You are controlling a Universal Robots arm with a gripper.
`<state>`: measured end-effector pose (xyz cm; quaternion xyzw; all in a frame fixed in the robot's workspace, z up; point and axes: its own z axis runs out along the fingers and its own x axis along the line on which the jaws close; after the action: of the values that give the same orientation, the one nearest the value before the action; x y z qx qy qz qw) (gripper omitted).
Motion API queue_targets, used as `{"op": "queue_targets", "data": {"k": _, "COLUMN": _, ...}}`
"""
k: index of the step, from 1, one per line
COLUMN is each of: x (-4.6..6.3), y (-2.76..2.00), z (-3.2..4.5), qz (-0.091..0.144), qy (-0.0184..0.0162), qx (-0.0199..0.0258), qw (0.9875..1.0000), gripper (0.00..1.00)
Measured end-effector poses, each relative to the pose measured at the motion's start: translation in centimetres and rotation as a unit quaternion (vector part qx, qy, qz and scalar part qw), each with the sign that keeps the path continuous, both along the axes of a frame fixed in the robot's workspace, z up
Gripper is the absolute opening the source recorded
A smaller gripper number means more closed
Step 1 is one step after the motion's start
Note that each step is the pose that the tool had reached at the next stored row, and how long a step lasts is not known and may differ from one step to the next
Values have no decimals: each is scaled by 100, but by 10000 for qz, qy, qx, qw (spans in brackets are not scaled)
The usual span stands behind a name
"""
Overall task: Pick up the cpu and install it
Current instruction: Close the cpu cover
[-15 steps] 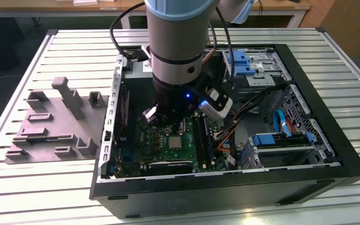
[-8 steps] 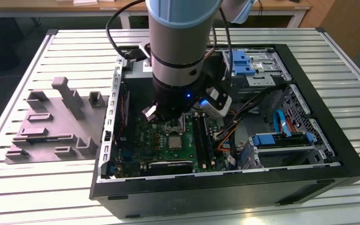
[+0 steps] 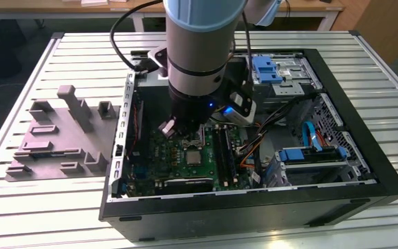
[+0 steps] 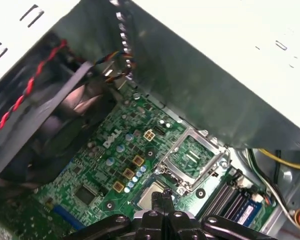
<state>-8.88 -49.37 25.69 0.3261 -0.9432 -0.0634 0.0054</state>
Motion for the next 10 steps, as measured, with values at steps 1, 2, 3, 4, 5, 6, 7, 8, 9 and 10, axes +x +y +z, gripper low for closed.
{"op": "queue_targets", "data": {"k": 1, "x": 0, "y": 0, "z": 0, "qz": 62, "qy": 0, "qx": 0, "qw": 10000, "gripper": 11}}
{"op": "queue_targets", "data": {"k": 2, "x": 0, "y": 0, "z": -1, "qz": 118, "qy": 0, "qx": 0, "qw": 9999, "gripper": 11}}
{"op": "queue_targets", "data": {"k": 3, "x": 0, "y": 0, "z": -2, "qz": 187, "qy": 0, "qx": 0, "qw": 9998, "gripper": 11}}
{"op": "queue_targets", "data": {"k": 4, "x": 0, "y": 0, "z": -3, "qz": 255, "qy": 0, "qx": -1, "qw": 9997, "gripper": 11}}
{"op": "queue_targets", "data": {"k": 5, "x": 0, "y": 0, "z": -4, "qz": 325, "qy": 0, "qx": -3, "qw": 9995, "gripper": 11}}
{"op": "queue_targets", "data": {"k": 6, "x": 0, "y": 0, "z": -4, "qz": 389, "qy": 0, "qx": -9, "qw": 9992, "gripper": 11}}
{"op": "queue_targets", "data": {"k": 7, "x": 0, "y": 0, "z": -5, "qz": 440, "qy": 0, "qx": -16, "qw": 9990, "gripper": 11}}
{"op": "queue_targets", "data": {"k": 8, "x": 0, "y": 0, "z": -6, "qz": 466, "qy": 0, "qx": -21, "qw": 9989, "gripper": 11}}
{"op": "queue_targets", "data": {"k": 9, "x": 0, "y": 0, "z": -6, "qz": 469, "qy": 0, "qx": -22, "qw": 9989, "gripper": 11}}
{"op": "queue_targets", "data": {"k": 10, "x": 0, "y": 0, "z": -5, "qz": 470, "qy": 1, "qx": -22, "qw": 9989, "gripper": 11}}
